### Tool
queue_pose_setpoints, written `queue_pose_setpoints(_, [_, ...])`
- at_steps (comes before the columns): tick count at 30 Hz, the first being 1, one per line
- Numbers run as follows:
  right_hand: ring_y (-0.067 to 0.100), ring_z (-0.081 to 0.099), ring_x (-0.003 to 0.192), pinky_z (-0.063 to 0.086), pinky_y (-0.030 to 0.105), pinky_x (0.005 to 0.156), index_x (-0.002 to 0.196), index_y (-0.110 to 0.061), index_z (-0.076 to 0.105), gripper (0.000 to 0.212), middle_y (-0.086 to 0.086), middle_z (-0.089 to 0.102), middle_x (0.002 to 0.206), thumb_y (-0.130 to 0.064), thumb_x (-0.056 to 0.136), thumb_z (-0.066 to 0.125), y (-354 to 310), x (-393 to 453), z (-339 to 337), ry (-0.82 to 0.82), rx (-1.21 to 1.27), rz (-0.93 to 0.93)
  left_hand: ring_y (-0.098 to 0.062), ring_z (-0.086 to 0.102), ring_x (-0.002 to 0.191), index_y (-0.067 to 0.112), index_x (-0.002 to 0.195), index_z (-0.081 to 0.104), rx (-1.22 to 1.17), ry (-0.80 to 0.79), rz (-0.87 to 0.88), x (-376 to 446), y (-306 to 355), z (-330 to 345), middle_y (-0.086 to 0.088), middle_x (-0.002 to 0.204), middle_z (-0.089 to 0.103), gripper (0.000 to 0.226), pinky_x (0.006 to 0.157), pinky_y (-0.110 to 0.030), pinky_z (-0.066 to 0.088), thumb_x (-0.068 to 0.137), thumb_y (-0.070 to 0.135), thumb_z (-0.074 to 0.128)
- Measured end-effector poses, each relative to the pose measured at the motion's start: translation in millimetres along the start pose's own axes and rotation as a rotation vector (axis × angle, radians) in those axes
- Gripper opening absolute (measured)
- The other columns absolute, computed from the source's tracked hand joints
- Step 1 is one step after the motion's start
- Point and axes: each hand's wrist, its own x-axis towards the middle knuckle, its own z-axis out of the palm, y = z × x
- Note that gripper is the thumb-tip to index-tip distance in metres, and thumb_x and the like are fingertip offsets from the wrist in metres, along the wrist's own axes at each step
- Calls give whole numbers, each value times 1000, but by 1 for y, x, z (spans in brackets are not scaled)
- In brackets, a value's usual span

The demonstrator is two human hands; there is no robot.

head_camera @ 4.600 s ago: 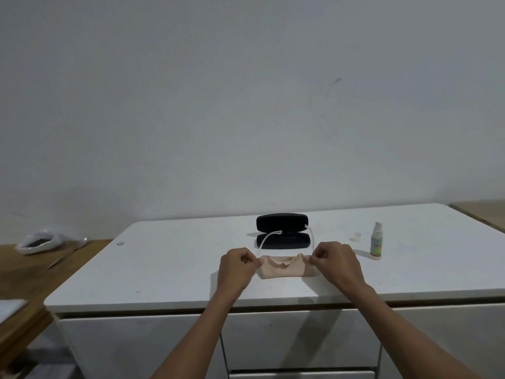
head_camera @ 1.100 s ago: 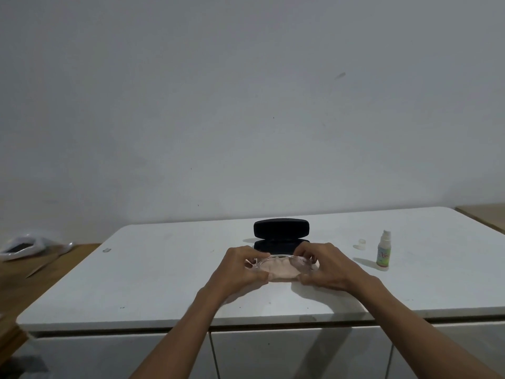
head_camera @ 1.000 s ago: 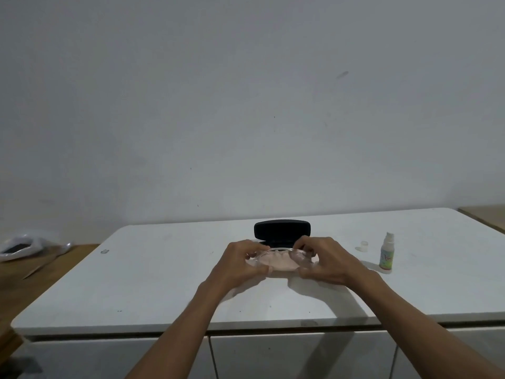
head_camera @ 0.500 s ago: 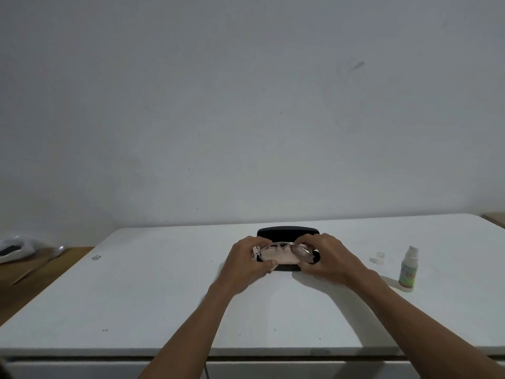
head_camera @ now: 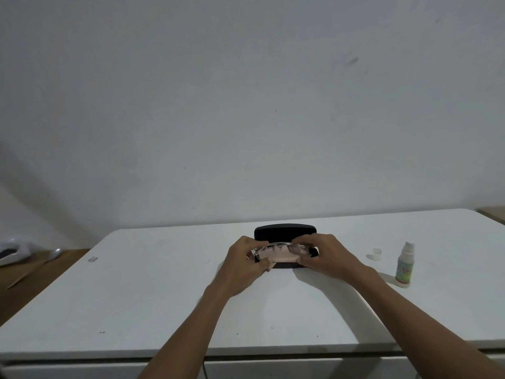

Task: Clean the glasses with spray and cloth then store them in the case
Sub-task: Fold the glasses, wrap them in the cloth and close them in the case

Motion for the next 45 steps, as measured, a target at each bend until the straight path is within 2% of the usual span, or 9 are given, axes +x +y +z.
queue_pose_setpoints(6, [15,67,91,54,35,81,114,-27,74,33,-5,74,100,-21,82,72,-1,2,4,46,10,16,-6,62,83,38,115,71,42,-4,47,-4,1,-1,18,108,57,45,72,-24,54,72,43,81])
queue_pose_setpoints(12, [14,65,85,54,32,74,104,-35,73,24,-7,71,93,-25,82,69,0,9,11,70,-61,40,-11,61,76,29,112,76,18,29,56,3,1,0,9,104,60,39,65,-16,50,75,18,85])
queue_pose_setpoints(16, [17,59,95,50,32,71,105,-39,72,29,-7,63,100,-20,85,62,-1,13,17,113,-212,94,-17,64,77,29,109,78,4,44,46,5,-1,1,11,103,63,35,69,-27,58,78,13,79])
queue_pose_setpoints(21, [16,59,100,48,30,69,102,-36,71,22,-8,62,105,-22,87,63,-2,13,20,147,-263,126,-9,62,76,28,107,77,93,85,69,4,1,6,9,106,56,29,62,-16,50,84,11,75])
queue_pose_setpoints(24, [16,61,95,45,30,65,98,-29,68,19,-8,64,99,-17,85,62,-1,9,19,183,-259,104,-7,62,78,28,107,75,178,161,59,1,4,7,12,115,48,23,64,-19,51,89,15,72])
queue_pose_setpoints(27, [13,55,85,45,30,64,89,-29,67,12,-10,61,86,-19,85,61,2,3,17,181,-249,45,-6,60,84,27,102,73,291,204,227,-3,8,4,13,111,51,16,65,-25,52,90,17,68])
queue_pose_setpoints(29, [11,53,83,48,32,65,88,-28,70,9,-11,60,83,-27,87,61,3,-2,16,159,-268,16,-7,56,90,27,96,74,419,138,353,-6,10,5,11,104,55,10,66,-27,52,90,23,68])
queue_pose_setpoints(36, [15,44,85,36,32,56,76,-21,68,28,-5,58,75,-43,91,59,5,-12,17,151,-365,-3,-12,54,98,22,99,78,539,58,349,-9,9,10,7,99,65,15,76,-36,55,93,30,66])
queue_pose_setpoints(45, [19,45,94,43,32,65,86,-26,73,28,-5,58,86,-48,92,56,3,-15,14,154,-425,19,-12,52,95,21,90,76,527,113,335,-12,5,4,9,92,67,10,70,-31,51,91,30,70])
